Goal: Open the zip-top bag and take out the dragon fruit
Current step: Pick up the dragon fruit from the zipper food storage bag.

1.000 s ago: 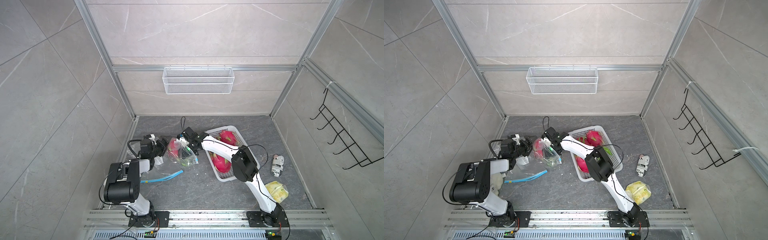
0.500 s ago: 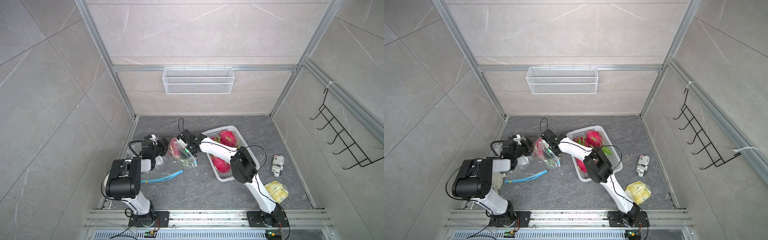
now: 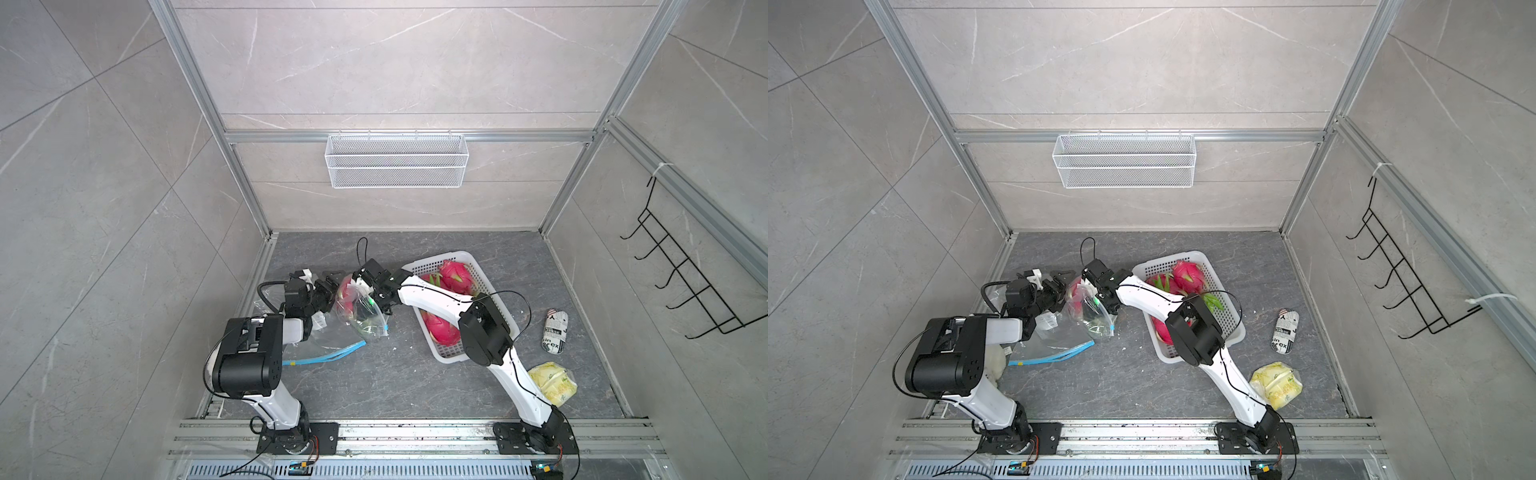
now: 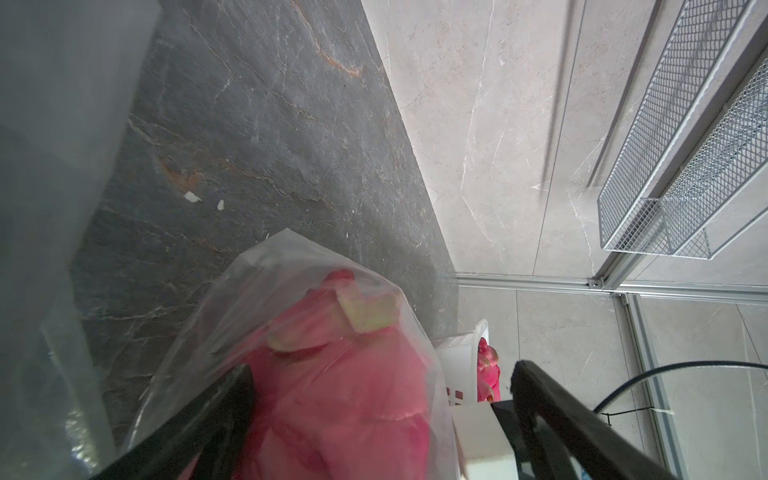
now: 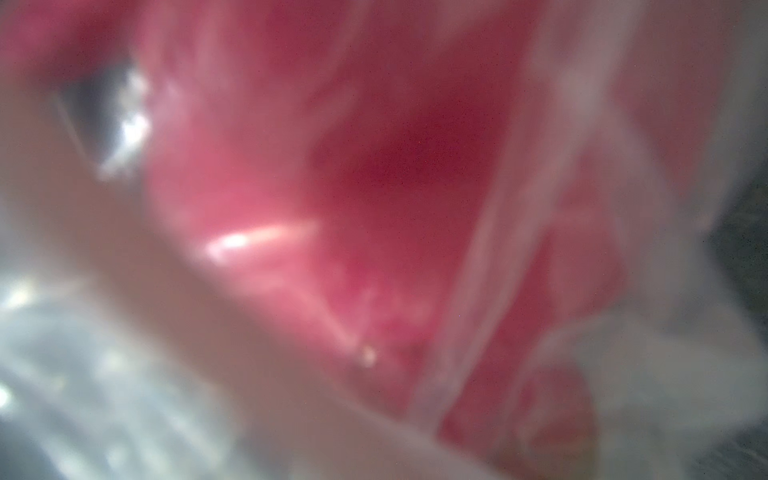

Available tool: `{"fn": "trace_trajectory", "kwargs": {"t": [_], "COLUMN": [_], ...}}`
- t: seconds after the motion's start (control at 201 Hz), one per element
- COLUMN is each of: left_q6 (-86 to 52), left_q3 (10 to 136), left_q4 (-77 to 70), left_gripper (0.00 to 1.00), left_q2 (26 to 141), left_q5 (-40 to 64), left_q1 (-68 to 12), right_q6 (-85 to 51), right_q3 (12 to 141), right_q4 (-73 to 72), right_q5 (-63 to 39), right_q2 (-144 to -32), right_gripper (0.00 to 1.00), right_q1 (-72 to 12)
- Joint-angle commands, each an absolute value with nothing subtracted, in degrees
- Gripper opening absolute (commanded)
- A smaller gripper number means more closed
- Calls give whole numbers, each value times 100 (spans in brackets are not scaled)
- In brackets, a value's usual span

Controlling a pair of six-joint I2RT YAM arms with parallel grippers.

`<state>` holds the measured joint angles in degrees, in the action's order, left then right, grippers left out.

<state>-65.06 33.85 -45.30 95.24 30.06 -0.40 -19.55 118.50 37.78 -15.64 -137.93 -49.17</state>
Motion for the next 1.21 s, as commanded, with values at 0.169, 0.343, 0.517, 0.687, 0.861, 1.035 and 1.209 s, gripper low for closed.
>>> {"fn": "trace_trajectory", "kwargs": {"t": [0.169,0.343,0.517,0.687,0.861,1.035,1.209], "left_q6": [-6896,-6958,-6970,-6839,-5837,-5064,-5617], "left_q3": [3242,3208,3231,3466,4160,4844,4909], "left_q4": [-4783,-4910,-4914,-4695,-3151,-1817,-2850], "left_gripper": [100,100,100,100,100,100,100], "left_q2": [9779,9817,9783,9566,8773,7981,7997], "left_q5": [3480,3481,3510,3544,3267,2685,3405], "left_q1": [-229,-230,-232,-220,-225,-198,-1], "right_q6": [-2224,-2319,-2302,-2361,-2405,-2312,-2382], "right_q3": [12162,12234,12122,11898,11804,11795,11571], "right_q4": [3438,3481,3513,3355,3200,3374,3419], "right_q5": [-988,-1059,-1046,-1317,-1945,-2758,-3758], "right_q2": [-14382,-14510,-14258,-13715,-13104,-12427,-11716], "right_gripper": [57,43,5,0,0,0,0], "right_q1": [-5049,-5097,-5073,-4906,-4617,-4247,-3721]}}
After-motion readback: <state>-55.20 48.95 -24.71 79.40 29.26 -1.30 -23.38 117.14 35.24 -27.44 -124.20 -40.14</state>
